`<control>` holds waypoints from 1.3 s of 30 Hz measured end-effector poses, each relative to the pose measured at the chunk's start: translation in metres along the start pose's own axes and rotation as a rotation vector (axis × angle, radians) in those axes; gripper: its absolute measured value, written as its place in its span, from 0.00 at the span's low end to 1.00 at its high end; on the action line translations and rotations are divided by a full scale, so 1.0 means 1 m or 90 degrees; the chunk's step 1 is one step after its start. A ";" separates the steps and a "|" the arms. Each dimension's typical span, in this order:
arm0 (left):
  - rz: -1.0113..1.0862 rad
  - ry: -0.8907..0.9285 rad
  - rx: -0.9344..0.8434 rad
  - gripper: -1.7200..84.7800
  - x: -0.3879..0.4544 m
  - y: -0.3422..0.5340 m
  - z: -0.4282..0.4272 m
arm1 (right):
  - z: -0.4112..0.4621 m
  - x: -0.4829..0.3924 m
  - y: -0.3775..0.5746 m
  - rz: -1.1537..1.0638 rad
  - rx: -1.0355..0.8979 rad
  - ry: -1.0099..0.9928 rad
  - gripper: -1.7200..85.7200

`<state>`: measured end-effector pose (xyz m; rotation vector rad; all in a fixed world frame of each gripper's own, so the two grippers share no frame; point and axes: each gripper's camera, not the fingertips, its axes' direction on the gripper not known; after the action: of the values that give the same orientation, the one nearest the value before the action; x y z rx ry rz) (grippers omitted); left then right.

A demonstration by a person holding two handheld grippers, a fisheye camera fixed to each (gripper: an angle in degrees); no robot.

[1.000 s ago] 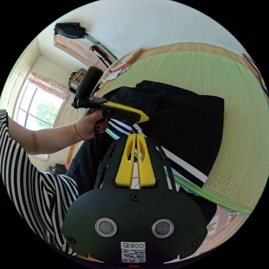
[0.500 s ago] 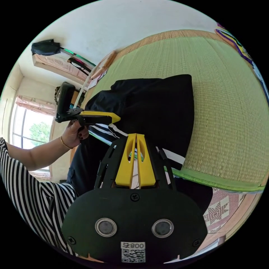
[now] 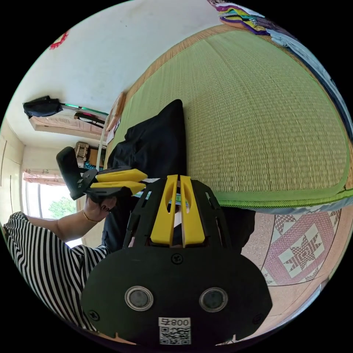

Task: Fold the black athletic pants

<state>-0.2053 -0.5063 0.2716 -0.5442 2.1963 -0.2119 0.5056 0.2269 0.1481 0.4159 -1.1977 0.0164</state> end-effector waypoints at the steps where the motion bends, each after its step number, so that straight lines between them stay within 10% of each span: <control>1: 0.009 -0.015 -0.021 0.11 0.010 -0.006 0.013 | -0.003 0.005 -0.002 0.004 0.000 -0.008 0.03; 21: 0.095 -0.264 -0.073 0.11 0.122 -0.023 0.099 | -0.042 0.066 -0.013 0.034 -0.010 -0.100 0.03; 39: 0.006 -0.080 0.006 0.05 0.121 0.013 0.065 | -0.054 0.091 -0.078 0.050 0.022 -0.141 0.11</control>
<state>-0.2255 -0.5473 0.1415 -0.5274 2.0745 -0.1788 0.6059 0.1532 0.1909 0.4087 -1.4341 0.0609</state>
